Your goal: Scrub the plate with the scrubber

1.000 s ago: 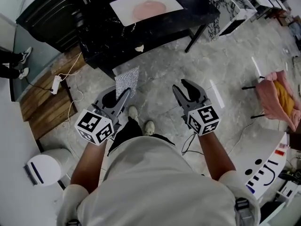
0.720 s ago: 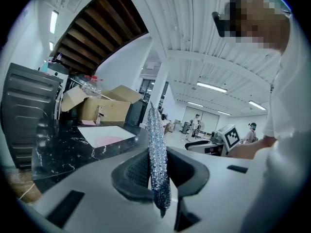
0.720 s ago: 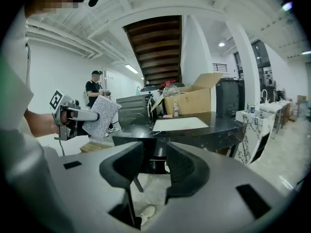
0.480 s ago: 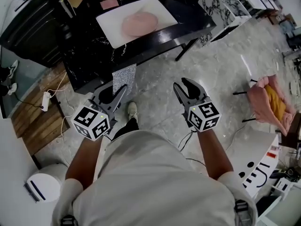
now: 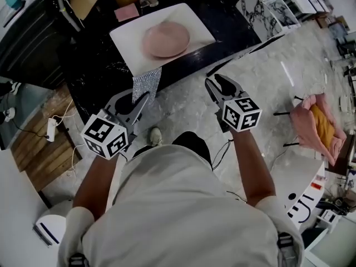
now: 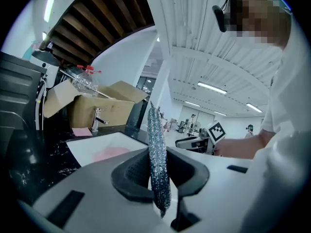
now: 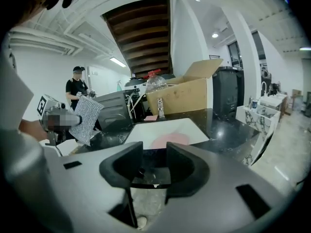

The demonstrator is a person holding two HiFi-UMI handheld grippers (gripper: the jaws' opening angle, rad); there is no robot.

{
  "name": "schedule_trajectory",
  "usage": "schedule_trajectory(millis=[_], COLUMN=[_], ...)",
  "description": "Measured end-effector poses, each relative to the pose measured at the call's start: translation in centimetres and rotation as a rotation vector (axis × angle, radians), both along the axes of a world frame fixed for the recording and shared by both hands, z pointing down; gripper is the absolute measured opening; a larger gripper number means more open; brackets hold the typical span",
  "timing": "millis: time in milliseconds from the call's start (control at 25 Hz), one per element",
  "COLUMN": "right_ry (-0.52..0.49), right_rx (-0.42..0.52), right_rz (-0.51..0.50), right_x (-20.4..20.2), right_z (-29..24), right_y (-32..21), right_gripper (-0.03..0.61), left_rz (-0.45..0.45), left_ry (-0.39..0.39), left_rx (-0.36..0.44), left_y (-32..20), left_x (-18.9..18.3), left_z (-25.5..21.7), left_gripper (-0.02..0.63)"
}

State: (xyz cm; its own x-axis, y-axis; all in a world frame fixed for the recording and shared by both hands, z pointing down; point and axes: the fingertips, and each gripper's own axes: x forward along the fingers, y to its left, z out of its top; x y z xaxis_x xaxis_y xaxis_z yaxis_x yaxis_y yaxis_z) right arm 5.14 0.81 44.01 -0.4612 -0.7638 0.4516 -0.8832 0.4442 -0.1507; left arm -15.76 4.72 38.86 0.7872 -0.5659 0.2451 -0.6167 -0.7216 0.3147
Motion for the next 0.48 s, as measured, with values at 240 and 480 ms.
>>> schedule_trajectory(millis=[240,480], right_ry=[0.018,0.016], right_rx=[-0.089,-0.24], right_rz=[-0.073,-0.167], right_x=[-1.2,-1.2], right_z=[1.3,5.3], right_y=[-8.7,-18.9], right_gripper=[0.153,0.153], left_rz=[-0.035,-0.153], left_ry=[0.006,-0.002], left_rx=[-0.014,-0.032], left_y=[-4.6,-9.8], left_x=[-0.2,1.1], left_z=[0.0,0.6], left_gripper=[0.064,0.064])
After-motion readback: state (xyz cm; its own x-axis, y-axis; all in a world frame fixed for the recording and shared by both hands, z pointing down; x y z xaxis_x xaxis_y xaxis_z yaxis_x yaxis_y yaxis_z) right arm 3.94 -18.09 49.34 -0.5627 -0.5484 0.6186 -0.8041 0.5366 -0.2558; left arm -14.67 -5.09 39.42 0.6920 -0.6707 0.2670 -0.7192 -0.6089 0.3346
